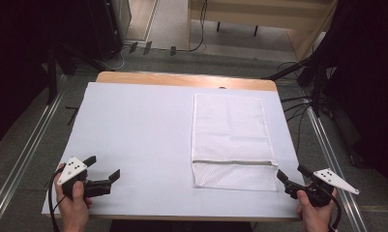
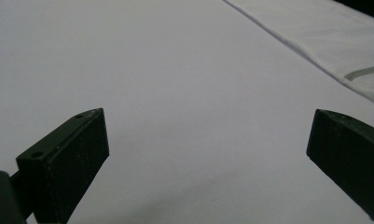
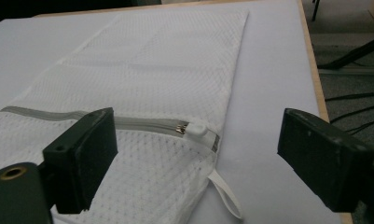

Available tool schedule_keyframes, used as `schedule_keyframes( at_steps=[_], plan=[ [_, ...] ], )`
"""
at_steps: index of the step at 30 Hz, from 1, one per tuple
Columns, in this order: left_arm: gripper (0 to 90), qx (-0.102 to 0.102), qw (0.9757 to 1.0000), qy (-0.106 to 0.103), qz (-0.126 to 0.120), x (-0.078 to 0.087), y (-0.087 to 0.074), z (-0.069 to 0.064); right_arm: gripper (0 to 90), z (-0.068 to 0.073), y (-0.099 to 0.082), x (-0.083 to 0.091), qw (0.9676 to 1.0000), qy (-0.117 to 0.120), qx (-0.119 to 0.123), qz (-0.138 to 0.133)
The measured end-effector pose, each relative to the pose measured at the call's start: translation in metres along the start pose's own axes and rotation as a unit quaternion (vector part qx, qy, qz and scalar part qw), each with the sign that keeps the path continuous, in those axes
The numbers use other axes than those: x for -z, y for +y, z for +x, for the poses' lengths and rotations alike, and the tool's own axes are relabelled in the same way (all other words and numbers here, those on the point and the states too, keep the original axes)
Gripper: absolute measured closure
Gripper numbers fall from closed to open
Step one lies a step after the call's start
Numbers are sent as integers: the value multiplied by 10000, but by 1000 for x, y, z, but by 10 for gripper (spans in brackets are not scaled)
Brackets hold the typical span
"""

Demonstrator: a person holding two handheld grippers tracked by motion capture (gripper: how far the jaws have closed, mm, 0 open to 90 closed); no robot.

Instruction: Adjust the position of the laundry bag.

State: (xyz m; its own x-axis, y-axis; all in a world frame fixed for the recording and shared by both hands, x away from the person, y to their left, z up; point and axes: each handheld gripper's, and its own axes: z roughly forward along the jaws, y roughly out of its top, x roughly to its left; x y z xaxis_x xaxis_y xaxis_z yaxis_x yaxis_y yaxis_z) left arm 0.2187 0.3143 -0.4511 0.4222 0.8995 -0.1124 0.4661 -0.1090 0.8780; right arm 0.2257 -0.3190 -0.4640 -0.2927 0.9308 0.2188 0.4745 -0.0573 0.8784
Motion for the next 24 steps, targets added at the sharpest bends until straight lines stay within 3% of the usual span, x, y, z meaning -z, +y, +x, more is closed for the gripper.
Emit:
schedule_keyframes(
  at_steps=[2, 4, 5, 6, 7, 8, 10, 14, 16, 17, 19, 22, 24],
  plan=[
    [0, -100, 9998, 158, 49, -3, 4, -10, 133, 4, 0, 2, 10000, 32, 22, -49],
    [28, -37, 9995, 294, 101, -6, 9, -18, 137, 7, 1, 2, 9999, -19, 77, -81],
    [90, 48, 9996, 274, 11, -7, 11, -21, 139, 8, 1, 2, 9999, -56, 99, -98],
    [106, 132, 9998, 119, -43, -9, 13, -24, 141, 8, 1, 1, 9998, -97, 105, -116],
    [98, 132, 9998, 119, -43, -9, 13, -24, 141, 8, 1, 1, 9998, -97, 105, -116],
    [107, 160, 9998, 27, -72, -15, 19, -34, 142, 10, 1, -1, 9997, -188, 140, -96],
    [157, 107, 9999, 100, 12, -24, 25, -47, 143, 13, 0, -2, 9996, -181, 213, -67],
    [259, 31, 9995, 53, 316, -50, 37, -72, 179, 18, -2, -5, 9989, -106, 452, 1],
    [326, 89, 9984, -184, 534, -65, 44, -83, 200, 19, -3, -6, 9990, -98, 446, -20],
    [336, 89, 9984, -184, 534, -65, 44, -83, 200, 19, -3, -6, 9990, -98, 446, -20],
    [353, -5, 9967, -263, 769, -82, 51, -98, 253, 18, -4, -6, 9992, -58, 385, -115],
    [403, 191, 9949, -473, 869, -100, 62, -108, 311, 15, -4, -6, 9993, -29, 328, -190],
    [445, 326, 9933, -728, 841, -115, 73, -115, 389, 13, -5, -3, 9992, 16, 257, -295]
  ],
)
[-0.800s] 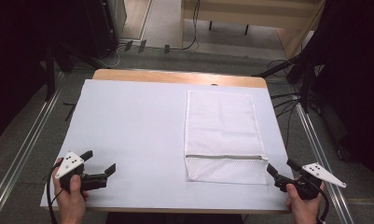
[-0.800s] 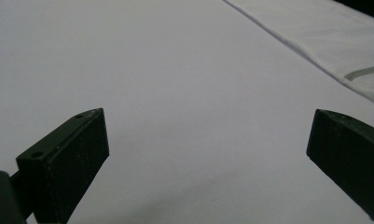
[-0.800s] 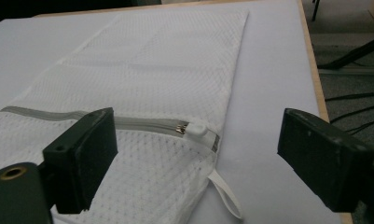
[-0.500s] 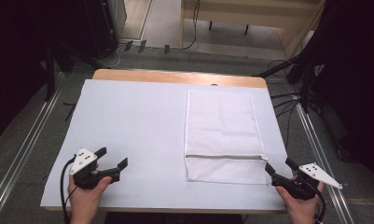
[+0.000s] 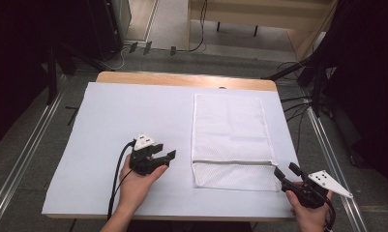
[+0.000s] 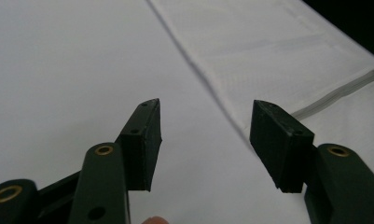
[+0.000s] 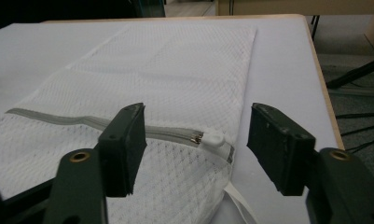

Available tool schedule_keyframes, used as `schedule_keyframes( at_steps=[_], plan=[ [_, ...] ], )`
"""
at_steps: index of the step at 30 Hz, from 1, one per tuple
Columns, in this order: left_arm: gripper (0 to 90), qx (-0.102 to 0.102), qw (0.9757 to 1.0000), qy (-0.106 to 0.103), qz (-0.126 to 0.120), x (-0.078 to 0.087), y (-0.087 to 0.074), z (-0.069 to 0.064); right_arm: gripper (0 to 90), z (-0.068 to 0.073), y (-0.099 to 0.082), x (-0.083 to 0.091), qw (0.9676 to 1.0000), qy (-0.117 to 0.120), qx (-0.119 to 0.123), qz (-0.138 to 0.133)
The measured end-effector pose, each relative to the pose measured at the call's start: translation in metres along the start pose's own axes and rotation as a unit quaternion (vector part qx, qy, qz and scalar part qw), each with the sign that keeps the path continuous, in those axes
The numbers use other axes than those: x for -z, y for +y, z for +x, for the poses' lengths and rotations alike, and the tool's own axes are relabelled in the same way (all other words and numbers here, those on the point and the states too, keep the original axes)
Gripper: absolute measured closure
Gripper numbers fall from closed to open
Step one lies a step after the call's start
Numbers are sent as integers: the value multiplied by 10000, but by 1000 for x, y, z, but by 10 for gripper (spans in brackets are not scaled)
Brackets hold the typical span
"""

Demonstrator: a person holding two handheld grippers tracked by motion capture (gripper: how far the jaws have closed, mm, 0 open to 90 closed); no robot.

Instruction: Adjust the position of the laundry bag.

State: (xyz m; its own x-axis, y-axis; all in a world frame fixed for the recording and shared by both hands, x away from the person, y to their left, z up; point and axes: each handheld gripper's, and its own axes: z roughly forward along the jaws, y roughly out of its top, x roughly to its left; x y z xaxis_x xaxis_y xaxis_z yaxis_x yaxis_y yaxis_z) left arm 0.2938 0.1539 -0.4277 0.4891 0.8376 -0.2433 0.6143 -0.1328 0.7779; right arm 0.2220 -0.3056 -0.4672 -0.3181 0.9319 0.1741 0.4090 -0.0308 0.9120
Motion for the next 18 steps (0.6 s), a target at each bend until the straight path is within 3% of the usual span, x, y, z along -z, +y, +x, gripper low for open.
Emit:
schedule_keyframes(
  at_steps=[3, 6, 18],
  plan=[
    [477, 44, 10000, -41, 37, -9, 8, -3, 425, -1, 0, 2, 9999, 19, -57, -125],
    [507, 135, 9998, -57, 134, -31, 23, -7, 433, -2, 0, 3, 9998, 96, -137, -98],
    [581, 379, 9980, 144, 486, -79, 33, -11, 549, -4, 0, 3, 9987, 363, -362, -32]
  ],
)
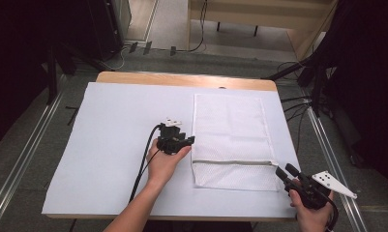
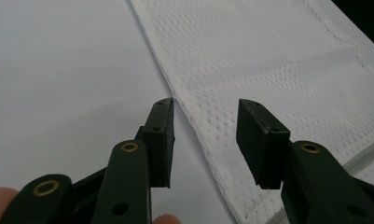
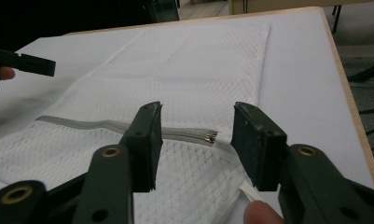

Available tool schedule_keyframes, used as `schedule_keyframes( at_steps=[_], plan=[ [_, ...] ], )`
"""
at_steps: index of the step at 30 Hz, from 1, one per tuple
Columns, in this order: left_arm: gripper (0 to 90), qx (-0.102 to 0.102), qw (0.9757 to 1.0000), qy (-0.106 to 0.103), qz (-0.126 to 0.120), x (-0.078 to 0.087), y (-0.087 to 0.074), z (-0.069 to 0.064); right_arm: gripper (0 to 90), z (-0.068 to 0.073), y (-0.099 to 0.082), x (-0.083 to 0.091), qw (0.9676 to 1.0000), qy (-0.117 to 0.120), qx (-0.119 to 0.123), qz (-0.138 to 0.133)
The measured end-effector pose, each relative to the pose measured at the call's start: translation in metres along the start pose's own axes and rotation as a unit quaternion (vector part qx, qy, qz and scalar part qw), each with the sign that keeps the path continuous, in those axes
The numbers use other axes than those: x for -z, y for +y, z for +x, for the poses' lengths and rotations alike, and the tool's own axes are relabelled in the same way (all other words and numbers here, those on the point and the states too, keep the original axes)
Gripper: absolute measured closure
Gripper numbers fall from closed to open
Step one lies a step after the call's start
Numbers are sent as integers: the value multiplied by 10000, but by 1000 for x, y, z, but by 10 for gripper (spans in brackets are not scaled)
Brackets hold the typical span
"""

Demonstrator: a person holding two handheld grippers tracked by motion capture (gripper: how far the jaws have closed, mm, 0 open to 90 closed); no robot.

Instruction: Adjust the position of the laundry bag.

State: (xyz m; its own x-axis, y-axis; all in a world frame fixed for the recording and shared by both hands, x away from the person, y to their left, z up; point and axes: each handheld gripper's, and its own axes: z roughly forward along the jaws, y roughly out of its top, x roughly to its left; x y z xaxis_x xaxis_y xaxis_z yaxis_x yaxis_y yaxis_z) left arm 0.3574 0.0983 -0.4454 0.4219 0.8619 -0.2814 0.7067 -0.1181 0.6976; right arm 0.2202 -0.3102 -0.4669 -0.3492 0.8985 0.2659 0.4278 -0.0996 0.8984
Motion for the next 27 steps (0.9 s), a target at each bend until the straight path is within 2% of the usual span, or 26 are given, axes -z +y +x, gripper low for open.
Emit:
schedule_keyframes(
  at_steps=[3, 8, 14, 18, 20, 27],
  plan=[
    [601, 96, 9998, -136, 80, -4, 2, 1, 564, 1, 1, 1, 10000, -78, 8, -59],
    [618, 273, 9993, -173, 165, -10, 1, 5, 559, 1, 1, 1, 9998, -139, -9, -109],
    [692, 318, 9980, -227, 491, -16, 0, 9, 561, 1, 1, 1, 9998, -152, -16, -162],
    [704, 430, 9969, -297, 580, -19, 0, 11, 561, 0, 1, 2, 9997, -156, -30, -170],
    [704, 519, 9959, -409, 626, -21, 0, 11, 560, 0, 1, 2, 9997, -160, -29, -172],
    [684, 641, 9944, -482, 686, -21, 3, 9, 559, 0, 1, 2, 9997, -152, -32, -189]
  ],
)
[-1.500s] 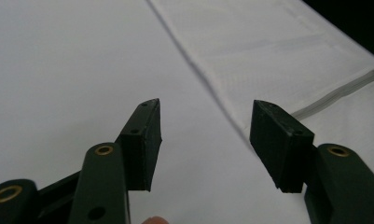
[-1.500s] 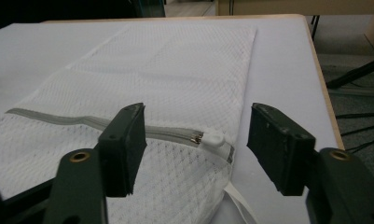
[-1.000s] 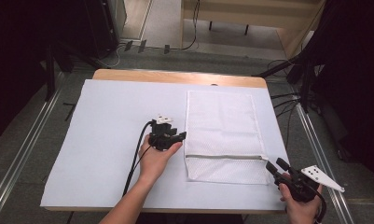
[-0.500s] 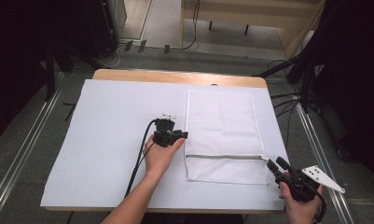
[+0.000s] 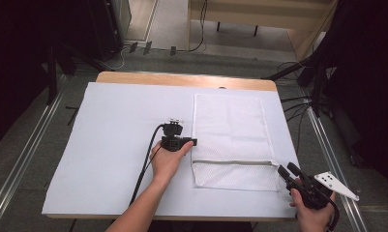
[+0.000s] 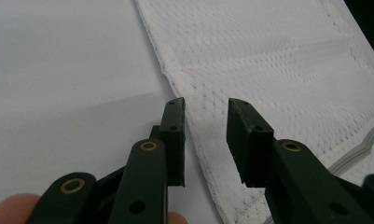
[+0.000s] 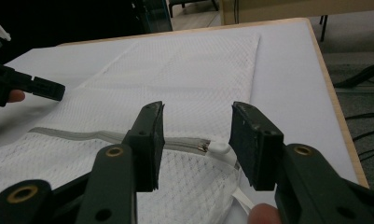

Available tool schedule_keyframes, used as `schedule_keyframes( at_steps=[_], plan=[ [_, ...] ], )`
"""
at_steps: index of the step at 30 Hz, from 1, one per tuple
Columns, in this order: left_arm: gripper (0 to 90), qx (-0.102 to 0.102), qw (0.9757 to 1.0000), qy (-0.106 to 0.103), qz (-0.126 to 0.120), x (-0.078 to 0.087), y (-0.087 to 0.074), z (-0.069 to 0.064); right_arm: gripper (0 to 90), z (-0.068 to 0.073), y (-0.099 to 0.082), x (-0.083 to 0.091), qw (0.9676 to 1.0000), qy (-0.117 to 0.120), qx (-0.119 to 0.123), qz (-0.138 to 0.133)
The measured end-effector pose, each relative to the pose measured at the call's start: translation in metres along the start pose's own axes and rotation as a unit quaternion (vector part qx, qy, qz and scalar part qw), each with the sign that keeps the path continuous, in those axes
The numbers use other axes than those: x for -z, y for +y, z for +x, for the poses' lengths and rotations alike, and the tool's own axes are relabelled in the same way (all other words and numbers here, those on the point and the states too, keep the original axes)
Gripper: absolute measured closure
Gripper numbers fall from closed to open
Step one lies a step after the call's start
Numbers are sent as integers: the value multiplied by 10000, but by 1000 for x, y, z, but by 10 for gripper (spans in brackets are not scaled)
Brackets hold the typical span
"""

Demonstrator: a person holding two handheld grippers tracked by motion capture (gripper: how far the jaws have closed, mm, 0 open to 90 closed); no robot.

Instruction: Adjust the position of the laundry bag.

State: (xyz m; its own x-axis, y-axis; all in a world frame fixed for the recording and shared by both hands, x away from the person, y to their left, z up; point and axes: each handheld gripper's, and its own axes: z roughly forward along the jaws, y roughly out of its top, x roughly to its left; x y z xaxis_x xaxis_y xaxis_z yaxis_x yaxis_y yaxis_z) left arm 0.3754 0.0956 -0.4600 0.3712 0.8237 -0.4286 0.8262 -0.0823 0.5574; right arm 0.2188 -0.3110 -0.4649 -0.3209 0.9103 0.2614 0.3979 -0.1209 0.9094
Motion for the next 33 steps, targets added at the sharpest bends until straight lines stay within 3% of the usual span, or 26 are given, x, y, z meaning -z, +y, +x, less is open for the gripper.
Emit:
schedule_keyframes(
  at_steps=[10, 14, 18, 20, 33],
  plan=[
    [687, 22, 9999, 79, 87, -6, -2, -4, 553, 0, 0, 0, 10000, -4, 38, -26],
    [731, -11, 9997, 237, 58, -7, -3, -7, 545, 0, 0, 0, 10000, -11, 63, -34],
    [816, -168, 9991, 389, 82, -10, -3, -11, 538, 0, 0, -1, 10000, -22, 94, -9],
    [896, -210, 9992, 325, 85, -12, -3, -11, 536, 1, 0, -1, 10000, -17, 77, 1],
    [900, -192, 9998, 93, 22, 3, -2, -4, 506, 0, -2, -3, 9998, 115, 145, 80]
  ],
)
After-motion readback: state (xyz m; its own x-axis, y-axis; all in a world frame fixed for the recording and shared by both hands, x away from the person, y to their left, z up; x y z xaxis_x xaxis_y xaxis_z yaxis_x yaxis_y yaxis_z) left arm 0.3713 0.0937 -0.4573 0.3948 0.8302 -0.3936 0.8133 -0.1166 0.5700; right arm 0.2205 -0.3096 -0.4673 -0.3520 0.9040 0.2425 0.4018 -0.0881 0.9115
